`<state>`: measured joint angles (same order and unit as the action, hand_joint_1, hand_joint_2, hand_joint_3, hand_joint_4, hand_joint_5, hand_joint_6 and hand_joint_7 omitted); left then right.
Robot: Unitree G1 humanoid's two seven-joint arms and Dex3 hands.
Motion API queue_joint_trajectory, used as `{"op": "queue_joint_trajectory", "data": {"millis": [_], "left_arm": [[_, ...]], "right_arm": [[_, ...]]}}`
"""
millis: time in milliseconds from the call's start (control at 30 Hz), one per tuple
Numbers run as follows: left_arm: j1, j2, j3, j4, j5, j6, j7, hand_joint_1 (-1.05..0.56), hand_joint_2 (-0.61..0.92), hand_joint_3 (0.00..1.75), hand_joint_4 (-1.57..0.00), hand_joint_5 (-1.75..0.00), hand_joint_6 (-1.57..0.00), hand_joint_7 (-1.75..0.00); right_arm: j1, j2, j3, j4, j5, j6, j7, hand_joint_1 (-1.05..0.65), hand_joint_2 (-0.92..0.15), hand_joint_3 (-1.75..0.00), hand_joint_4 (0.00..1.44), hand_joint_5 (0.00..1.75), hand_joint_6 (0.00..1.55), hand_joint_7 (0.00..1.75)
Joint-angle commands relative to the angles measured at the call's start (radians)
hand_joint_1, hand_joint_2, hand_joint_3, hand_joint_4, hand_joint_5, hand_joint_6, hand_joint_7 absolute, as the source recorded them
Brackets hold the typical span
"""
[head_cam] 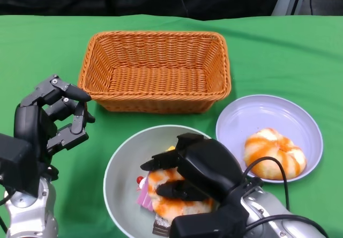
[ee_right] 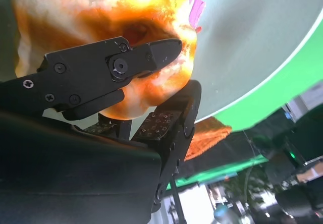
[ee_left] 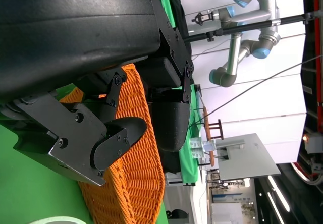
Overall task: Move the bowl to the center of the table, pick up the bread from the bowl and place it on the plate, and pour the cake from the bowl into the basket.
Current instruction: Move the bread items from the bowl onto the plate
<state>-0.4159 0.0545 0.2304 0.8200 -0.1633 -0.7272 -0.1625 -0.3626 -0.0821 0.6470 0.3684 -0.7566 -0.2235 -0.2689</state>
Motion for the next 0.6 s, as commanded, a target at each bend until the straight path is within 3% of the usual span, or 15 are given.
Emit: {"op": "queue_joint_trajectory", "data": {"millis": [33, 133, 200, 333, 400, 500, 600], "left_arm": [[-0.012, 0.015, 0.000, 0.015, 0.014, -0.024, 0.012, -0.02, 0.53, 1.14, -0.82, -1.54, -0.82, -1.31], [-0.012, 0.015, 0.001, 0.017, 0.015, -0.022, 0.011, -0.02, 0.53, 1.15, -0.82, -1.54, -0.82, -1.31], [-0.013, 0.013, 0.004, 0.018, 0.007, -0.020, 0.003, -0.01, 0.53, 1.16, -0.81, -1.55, -0.82, -1.31], [-0.012, 0.014, 0.003, 0.021, 0.010, -0.022, 0.005, 0.00, 0.53, 1.16, -0.81, -1.56, -0.82, -1.30], [-0.011, 0.018, 0.001, 0.024, 0.022, -0.027, 0.014, -0.01, 0.53, 1.16, -0.81, -1.55, -0.82, -1.30], [-0.008, 0.023, -0.003, 0.026, 0.042, -0.032, 0.030, -0.01, 0.54, 1.15, -0.81, -1.54, -0.82, -1.30], [-0.007, 0.023, -0.004, 0.025, 0.047, -0.032, 0.033, -0.01, 0.54, 1.14, -0.81, -1.54, -0.81, -1.31]], "right_arm": [[0.002, -0.005, -0.004, 0.063, 0.004, -0.042, -0.021, -0.30, -0.92, -0.15, 0.59, 1.51, 0.74, 0.83], [-0.007, -0.006, -0.017, 0.078, 0.005, -0.067, -0.035, -0.30, -0.92, -0.17, 0.58, 1.46, 0.70, 0.81], [-0.013, -0.001, -0.022, 0.091, -0.007, -0.073, -0.064, -0.29, -0.92, -0.13, 0.61, 1.41, 0.76, 0.72], [-0.022, 0.001, -0.025, 0.110, -0.017, -0.081, -0.092, -0.28, -0.92, -0.12, 0.62, 1.42, 0.79, 0.68], [-0.032, 0.001, -0.026, 0.124, -0.024, -0.085, -0.111, -0.26, -0.92, -0.12, 0.59, 1.52, 0.77, 0.75], [-0.053, 0.000, -0.029, 0.156, -0.031, -0.107, -0.140, -0.24, -0.92, -0.13, 0.55, 1.66, 0.63, 1.13], [-0.064, 0.004, -0.041, 0.169, -0.020, -0.125, -0.149, -0.24, -0.92, -0.13, 0.59, 1.53, 0.66, 0.99]]}}
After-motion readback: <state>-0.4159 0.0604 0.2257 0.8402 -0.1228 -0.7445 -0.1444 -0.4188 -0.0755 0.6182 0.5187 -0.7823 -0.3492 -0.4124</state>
